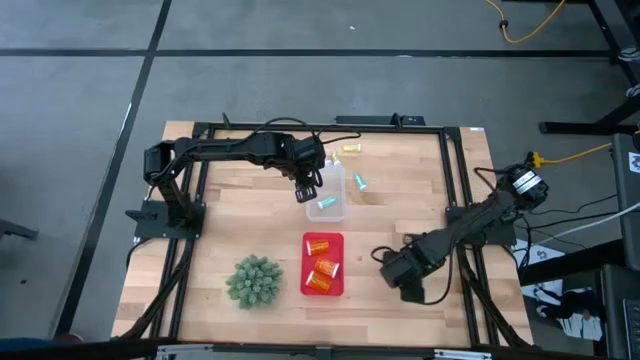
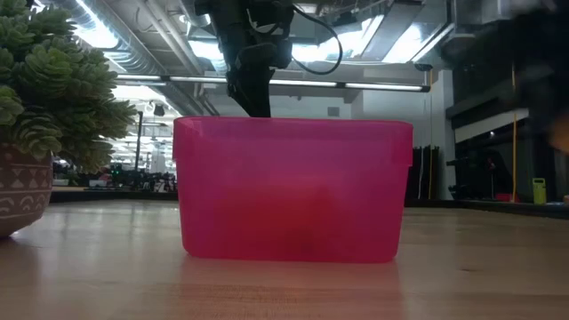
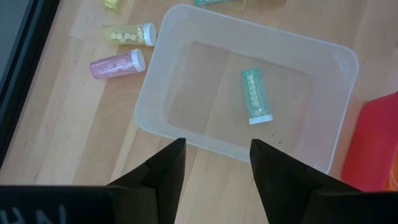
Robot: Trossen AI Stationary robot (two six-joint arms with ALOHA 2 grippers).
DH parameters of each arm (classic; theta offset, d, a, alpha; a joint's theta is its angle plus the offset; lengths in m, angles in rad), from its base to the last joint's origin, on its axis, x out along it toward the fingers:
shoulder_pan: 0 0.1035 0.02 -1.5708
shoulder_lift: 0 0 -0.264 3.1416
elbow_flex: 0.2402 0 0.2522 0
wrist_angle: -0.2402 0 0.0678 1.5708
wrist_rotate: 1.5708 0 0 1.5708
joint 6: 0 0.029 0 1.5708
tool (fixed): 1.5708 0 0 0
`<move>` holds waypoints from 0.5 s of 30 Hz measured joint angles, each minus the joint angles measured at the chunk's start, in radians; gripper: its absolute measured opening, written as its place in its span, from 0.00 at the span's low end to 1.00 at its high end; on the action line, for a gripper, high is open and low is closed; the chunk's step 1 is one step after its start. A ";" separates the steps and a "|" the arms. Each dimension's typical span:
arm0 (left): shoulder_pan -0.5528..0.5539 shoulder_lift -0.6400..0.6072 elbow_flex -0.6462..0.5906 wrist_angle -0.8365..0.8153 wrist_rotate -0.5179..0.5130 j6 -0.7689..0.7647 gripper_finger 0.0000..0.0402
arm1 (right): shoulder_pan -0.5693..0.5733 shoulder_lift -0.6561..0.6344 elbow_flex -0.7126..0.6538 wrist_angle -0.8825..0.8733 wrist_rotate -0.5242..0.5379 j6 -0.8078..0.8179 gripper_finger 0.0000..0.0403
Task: Pick and place medicine bottles into bin by pill shape (circle, oval)
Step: Put the big orange pill bottle into the red bin
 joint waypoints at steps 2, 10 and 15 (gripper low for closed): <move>0.000 0.000 0.000 0.000 0.000 0.000 0.43 | -0.018 0.000 0.063 0.003 0.115 -0.063 0.44; 0.000 0.000 0.000 0.000 0.000 0.000 0.43 | -0.124 0.001 0.155 0.409 0.420 -0.375 0.44; 0.000 0.000 0.000 -0.001 0.000 0.000 0.43 | -0.191 0.049 0.127 0.726 0.292 -0.499 0.44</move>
